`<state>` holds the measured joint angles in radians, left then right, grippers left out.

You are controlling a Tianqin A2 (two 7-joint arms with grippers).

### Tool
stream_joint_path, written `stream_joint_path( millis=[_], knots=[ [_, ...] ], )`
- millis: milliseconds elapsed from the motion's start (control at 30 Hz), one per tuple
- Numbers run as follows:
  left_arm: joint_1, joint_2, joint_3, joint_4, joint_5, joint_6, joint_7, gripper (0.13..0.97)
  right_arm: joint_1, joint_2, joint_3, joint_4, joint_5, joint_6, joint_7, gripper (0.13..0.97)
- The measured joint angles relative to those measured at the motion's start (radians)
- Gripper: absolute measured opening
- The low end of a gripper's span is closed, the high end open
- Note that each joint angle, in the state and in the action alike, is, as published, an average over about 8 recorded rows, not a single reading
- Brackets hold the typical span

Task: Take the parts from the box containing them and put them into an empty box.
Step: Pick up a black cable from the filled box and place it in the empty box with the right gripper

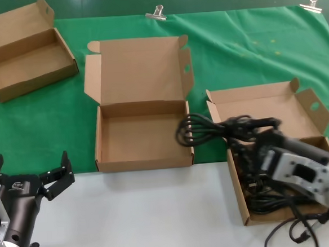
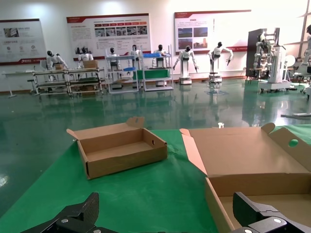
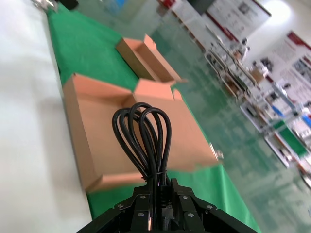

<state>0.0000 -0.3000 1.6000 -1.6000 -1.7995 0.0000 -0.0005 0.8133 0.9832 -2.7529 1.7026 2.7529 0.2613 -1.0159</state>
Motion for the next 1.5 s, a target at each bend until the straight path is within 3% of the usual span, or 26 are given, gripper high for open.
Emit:
stream_joint_path(
  millis=[367, 500, 800, 1133, 1500],
  knots=[
    [0.000, 0.000, 0.000, 0.000, 0.000, 0.000, 0.000, 0.966, 0.067, -0.271, 0.000, -0.283, 0.000, -0.140, -0.126, 0.216],
    [0.000, 0.000, 0.000, 0.000, 0.000, 0.000, 0.000, 0.966, 0.095, -0.354, 0.000, -0.384, -0.050, -0.191, -0.105, 0.216],
    [0.000, 0.000, 0.000, 0.000, 0.000, 0.000, 0.000, 0.966, 0.136, -0.476, 0.000, -0.571, -0.414, -0.317, 0.224, 0.216],
    [0.000, 0.000, 0.000, 0.000, 0.000, 0.000, 0.000, 0.966, 0.161, -0.530, 0.001, -0.659, -0.816, -0.378, 0.629, 0.216],
    [0.000, 0.000, 0.000, 0.000, 0.000, 0.000, 0.000, 0.966, 0.164, -0.589, 0.086, -0.712, -1.079, -0.422, 0.826, 0.215]
  ],
)
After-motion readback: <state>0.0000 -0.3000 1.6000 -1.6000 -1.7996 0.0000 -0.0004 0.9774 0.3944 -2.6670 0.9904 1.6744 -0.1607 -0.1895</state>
